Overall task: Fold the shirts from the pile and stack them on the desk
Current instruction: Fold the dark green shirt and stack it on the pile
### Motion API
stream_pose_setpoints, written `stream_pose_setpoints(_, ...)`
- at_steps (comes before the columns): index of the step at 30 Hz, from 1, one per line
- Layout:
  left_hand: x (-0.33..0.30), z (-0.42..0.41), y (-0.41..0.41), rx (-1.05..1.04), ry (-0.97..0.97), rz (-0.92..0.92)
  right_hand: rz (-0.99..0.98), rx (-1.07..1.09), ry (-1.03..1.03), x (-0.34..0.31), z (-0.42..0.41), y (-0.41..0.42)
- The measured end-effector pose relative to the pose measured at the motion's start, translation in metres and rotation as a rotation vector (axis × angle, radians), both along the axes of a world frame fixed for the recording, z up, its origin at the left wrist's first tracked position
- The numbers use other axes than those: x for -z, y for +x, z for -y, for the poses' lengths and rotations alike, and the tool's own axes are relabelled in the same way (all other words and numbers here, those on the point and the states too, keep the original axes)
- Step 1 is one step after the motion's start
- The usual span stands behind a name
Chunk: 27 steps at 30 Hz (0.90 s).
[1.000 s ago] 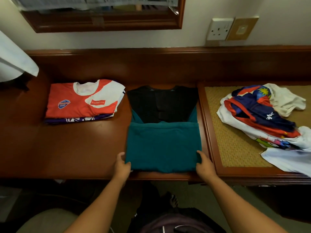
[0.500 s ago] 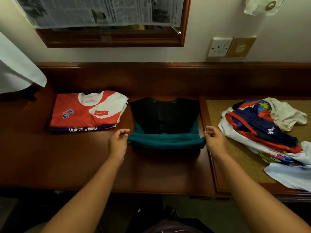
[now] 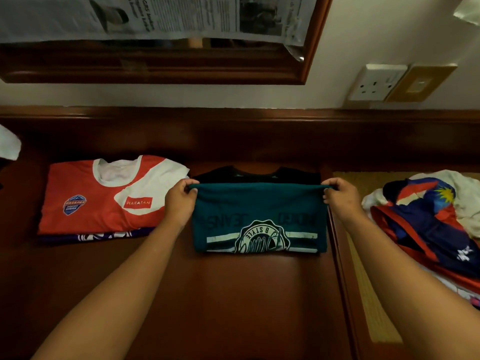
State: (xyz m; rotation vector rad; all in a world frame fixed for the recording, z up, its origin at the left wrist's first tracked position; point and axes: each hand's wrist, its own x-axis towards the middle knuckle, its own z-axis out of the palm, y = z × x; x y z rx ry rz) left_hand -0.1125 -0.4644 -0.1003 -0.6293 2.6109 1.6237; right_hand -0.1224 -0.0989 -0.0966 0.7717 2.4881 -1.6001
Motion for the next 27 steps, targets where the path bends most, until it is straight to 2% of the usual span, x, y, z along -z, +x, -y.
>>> stream_pose_setpoints(8,0.041,0.002,-0.073,0.037,-0.087,0.115,0.095,0.005,0.067,0.049,-0.003,-0.074)
stream_pose_setpoints(15,0.076,-0.004,-0.097,0.077,-0.196,0.208,0.219,-0.028,0.154,0.084,-0.002,-0.109)
stream_pose_setpoints(18,0.084,-0.006,-0.095,0.08,-0.305,0.179,0.219,-0.077,0.312,0.079,0.004,-0.102)
stream_pose_setpoints(20,0.083,-0.014,-0.086,0.125,-0.472,0.088,0.131,-0.125,0.495,0.074,0.014,-0.088)
stream_pose_setpoints(22,0.082,-0.028,-0.069,0.266,-0.655,-0.028,-0.008,-0.234,0.6,0.075,0.034,-0.064)
stream_pose_setpoints(24,0.083,-0.048,-0.047,0.439,-0.759,-0.067,-0.077,-0.438,0.65,0.083,0.06,-0.04)
stream_pose_setpoints(27,0.098,-0.069,-0.02,0.644,-0.808,0.025,0.029,-0.764,0.676,0.1,0.086,-0.013)
